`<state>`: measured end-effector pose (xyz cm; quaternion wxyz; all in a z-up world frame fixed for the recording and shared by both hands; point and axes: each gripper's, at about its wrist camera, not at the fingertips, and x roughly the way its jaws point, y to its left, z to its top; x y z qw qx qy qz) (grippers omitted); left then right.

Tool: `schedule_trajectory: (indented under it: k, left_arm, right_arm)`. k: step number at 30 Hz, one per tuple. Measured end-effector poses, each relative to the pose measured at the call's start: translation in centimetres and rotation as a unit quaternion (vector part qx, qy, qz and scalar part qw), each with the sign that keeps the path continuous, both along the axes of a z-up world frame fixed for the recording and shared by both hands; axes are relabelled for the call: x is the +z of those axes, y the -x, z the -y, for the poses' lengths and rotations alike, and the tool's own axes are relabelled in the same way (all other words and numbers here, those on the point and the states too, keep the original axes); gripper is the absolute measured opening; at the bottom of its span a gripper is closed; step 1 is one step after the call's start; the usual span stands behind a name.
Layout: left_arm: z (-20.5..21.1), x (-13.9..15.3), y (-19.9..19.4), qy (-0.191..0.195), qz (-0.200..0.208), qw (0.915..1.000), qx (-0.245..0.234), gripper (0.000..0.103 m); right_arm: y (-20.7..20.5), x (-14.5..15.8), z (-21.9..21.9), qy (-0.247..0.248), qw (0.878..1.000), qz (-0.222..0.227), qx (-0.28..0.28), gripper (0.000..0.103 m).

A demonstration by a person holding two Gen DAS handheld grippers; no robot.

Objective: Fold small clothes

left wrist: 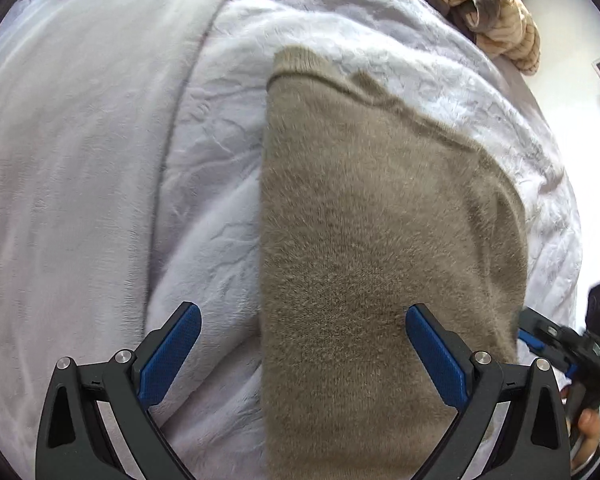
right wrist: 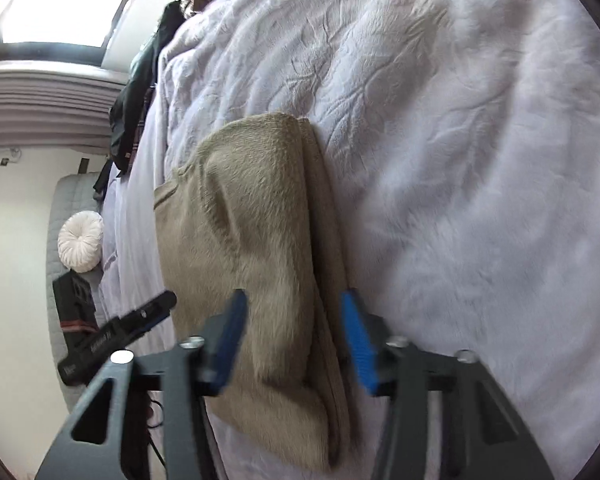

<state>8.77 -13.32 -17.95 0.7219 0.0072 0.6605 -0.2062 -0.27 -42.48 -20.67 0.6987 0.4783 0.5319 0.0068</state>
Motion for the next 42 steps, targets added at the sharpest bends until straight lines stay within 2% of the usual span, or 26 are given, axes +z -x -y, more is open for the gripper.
schedule_trajectory:
  k: [1,5,7,10,11,13,14,15,26,36,40,42]
  left_arm:
    - [0.0,-0.4,0.1,-0.001,-0.005,1.0000,0.000,0.103]
    - [-0.8,-1.0,-0.1,0.009,-0.011,0.9999,0.004,0.103]
    - [-1.1,-1.1,-0.1,0.011,-0.015,0.9998,0.004,0.103]
    - [-0.8,-1.0,0.0,0.003,-0.011,0.9999,0.001,0.103]
    - [-0.8,-1.0,0.0,0.002,-0.009,1.0000,0.000,0.103]
    - [-0.6,-1.0,0.1,0.001,-0.010,1.0000,-0.001,0.103]
    - [-0.4,-1.0,0.0,0.002,-0.010,0.9999,-0.001,0.103]
    - [-0.2,-1.1,-0.2,0.002,-0.011,0.9999,-0.001,0.103]
    - [-0.3,-1.5,-0.2,0.002,-0.012,0.9999,-0.001,0.103]
    - [-0.5,-2.2,-1.5,0.063,-0.044,0.9969,-0.018,0.103]
    - [1.4,-1.9,-1.2,0.086,-0.052,0.9937,-0.050,0.103]
    - [2.5,-2.3,-0.9,0.069,-0.048,0.9942,-0.067,0.103]
  right_arm:
    - [-0.6,-0.5,-0.2,-0.005,1.000,-0.010,0.003,0.016]
    - [-1.2,1.4,-1.0,0.024,0.999,0.031,0.032,0.015]
    - [-0.9,0.9,-0.4,0.043,0.999,0.009,0.029,0.015]
    - [0.2,-0.7,1.2,-0.016,1.000,0.001,-0.007,0.016]
    - [0.5,-0.7,1.4,-0.025,1.000,0.004,-0.012,0.018]
    - [0.8,-0.2,1.5,-0.013,1.000,0.000,-0.005,0.046]
    - [0.9,0.0,1.5,-0.009,1.000,0.004,-0.001,0.053]
    - [0.9,0.2,1.5,-0.011,1.000,0.012,0.004,0.054]
    - [1.0,-1.0,1.8,-0.035,0.999,0.022,0.005,0.055]
    - [-2.2,-4.0,0.8,-0.099,0.994,0.030,0.029,0.056]
    - [-4.2,-3.1,-0.8,-0.087,0.992,0.049,0.075,0.058]
    - [-4.7,-2.6,-1.3,-0.075,0.990,0.060,0.104,0.058]
